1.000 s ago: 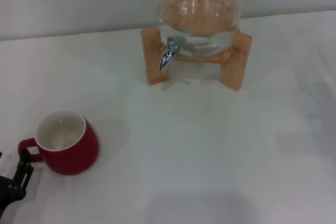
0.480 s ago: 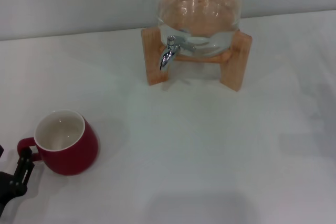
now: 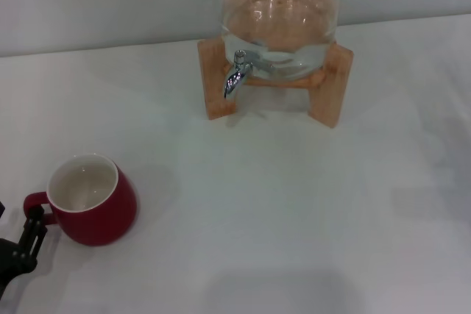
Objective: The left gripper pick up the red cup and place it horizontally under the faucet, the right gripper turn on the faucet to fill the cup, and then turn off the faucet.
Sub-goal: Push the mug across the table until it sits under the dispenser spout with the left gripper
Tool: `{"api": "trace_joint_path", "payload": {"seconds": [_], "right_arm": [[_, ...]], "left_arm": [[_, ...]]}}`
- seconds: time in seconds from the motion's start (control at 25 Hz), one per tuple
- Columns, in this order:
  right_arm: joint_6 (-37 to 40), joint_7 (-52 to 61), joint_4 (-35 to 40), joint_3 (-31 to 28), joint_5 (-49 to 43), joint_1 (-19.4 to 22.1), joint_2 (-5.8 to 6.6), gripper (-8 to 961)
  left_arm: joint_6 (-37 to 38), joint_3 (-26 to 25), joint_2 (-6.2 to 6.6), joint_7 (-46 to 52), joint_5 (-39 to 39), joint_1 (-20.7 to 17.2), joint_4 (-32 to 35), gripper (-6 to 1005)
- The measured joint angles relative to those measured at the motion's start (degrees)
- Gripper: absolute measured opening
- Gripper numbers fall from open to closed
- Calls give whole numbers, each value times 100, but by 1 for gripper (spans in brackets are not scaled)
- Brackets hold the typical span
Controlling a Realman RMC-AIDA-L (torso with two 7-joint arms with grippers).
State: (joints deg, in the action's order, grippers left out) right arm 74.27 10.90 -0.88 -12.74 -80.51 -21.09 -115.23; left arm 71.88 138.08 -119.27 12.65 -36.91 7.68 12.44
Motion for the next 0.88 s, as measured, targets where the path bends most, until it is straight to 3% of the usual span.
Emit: {"api": "trace_joint_path", "payload": {"seconds": [0.32, 0.88], "right_arm": [[0, 0, -15, 0, 0, 0, 0, 659], [36, 0, -26, 0, 6, 5, -4, 659]], "left_arm": [[-17, -4, -8, 1, -5, 91, -95, 558], [-18, -9, -4, 0, -10, 213, -168, 251]]}}
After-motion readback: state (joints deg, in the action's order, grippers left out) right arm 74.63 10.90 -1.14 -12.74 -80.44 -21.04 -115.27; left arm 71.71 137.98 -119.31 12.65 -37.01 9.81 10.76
